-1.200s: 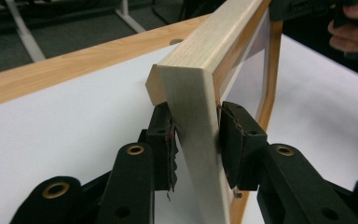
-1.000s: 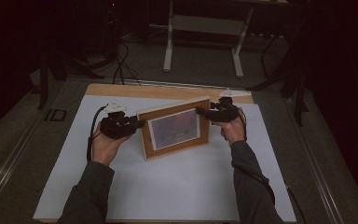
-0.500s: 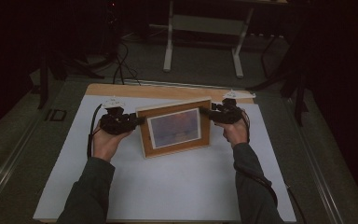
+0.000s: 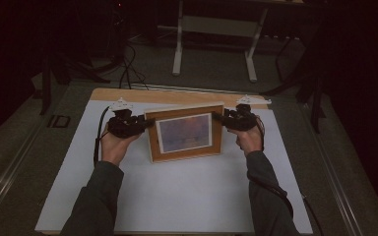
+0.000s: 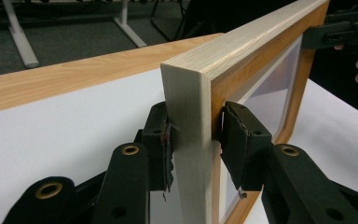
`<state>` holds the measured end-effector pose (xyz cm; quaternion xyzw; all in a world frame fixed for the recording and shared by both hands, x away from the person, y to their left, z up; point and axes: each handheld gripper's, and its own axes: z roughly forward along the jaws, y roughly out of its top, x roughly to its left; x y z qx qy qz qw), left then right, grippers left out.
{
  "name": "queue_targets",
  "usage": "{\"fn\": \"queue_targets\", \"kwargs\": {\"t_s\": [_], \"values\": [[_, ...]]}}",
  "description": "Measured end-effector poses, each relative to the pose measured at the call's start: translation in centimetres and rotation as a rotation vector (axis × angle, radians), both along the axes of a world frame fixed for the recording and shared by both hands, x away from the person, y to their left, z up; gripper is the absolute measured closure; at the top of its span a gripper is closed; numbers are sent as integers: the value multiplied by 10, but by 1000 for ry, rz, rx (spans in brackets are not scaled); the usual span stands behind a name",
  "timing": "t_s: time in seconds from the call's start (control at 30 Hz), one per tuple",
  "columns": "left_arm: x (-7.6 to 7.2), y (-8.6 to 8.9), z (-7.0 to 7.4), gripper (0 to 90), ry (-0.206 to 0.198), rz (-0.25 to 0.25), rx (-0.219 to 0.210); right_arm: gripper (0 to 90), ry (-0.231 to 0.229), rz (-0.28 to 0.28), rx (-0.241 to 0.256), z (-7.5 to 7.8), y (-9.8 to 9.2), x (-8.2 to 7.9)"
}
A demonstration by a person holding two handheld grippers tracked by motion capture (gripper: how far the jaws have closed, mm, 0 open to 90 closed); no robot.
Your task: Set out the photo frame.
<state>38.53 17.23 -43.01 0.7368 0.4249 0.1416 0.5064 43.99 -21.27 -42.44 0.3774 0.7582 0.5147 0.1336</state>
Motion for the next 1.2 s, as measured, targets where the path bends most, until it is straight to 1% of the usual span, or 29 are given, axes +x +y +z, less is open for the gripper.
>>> {"fn": "queue_targets", "kwargs": {"t_s": [0.1,0.2,0.4,0.57,0.8,1.0,1.2], "values": [[3,-1,1,641,-2,10,2,571,2,-4,1,-1,-1,0],[6,-2,1,637,-7,17,14,578,5,-8,3,-1,-1,-1],[9,-4,-2,631,-13,33,14,600,3,-14,2,-2,-3,-6],[11,-4,-3,631,-14,25,11,609,6,-23,4,-2,-4,-11],[12,-5,-4,630,-25,19,7,619,16,-30,21,-7,-7,-17],[12,-5,-4,628,-21,15,0,620,14,-41,24,-9,-8,-22],[12,-5,-4,626,-13,10,-12,625,14,-40,30,-9,-10,-27]]}}
